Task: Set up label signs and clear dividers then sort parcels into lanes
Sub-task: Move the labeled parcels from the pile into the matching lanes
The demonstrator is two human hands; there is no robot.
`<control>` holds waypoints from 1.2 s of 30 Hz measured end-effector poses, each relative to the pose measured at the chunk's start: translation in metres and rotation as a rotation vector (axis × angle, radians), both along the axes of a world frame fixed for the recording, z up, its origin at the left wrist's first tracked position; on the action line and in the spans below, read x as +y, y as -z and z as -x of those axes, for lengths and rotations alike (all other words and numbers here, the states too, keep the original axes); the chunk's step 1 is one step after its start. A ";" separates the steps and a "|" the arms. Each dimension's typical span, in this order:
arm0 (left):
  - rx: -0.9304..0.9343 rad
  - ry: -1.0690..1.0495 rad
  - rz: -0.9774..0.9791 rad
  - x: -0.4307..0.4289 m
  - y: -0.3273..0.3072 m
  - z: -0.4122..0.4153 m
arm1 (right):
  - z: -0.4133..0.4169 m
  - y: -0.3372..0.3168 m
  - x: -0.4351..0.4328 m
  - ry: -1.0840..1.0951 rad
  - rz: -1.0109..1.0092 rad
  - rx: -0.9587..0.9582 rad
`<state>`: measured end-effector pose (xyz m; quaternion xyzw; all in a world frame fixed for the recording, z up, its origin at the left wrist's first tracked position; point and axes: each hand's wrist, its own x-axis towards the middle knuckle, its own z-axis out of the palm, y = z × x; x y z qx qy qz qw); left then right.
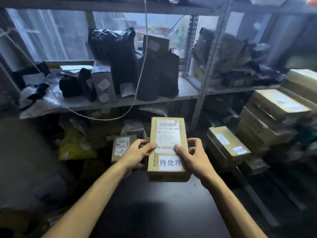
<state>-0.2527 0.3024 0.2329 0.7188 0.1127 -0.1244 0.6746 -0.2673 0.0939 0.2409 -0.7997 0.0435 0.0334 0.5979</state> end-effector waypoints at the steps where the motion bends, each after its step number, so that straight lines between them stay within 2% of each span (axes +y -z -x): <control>1: 0.006 0.013 0.002 -0.010 -0.004 0.002 | 0.004 -0.003 -0.010 0.007 -0.003 -0.013; 7: 0.018 0.019 0.101 -0.067 -0.014 0.010 | 0.014 -0.017 -0.067 -0.002 -0.018 -0.048; 18: 0.052 0.022 0.081 -0.204 -0.004 0.029 | 0.035 -0.011 -0.203 0.002 -0.021 -0.021; 25: 0.100 0.030 0.068 -0.262 0.013 0.032 | 0.038 0.007 -0.260 0.013 -0.040 0.016; 30: 0.122 0.073 0.025 -0.282 0.019 0.004 | 0.016 0.022 -0.285 0.027 -0.082 0.036; 36: 0.057 0.043 0.023 -0.306 0.025 -0.060 | -0.051 0.020 -0.305 0.038 -0.052 0.009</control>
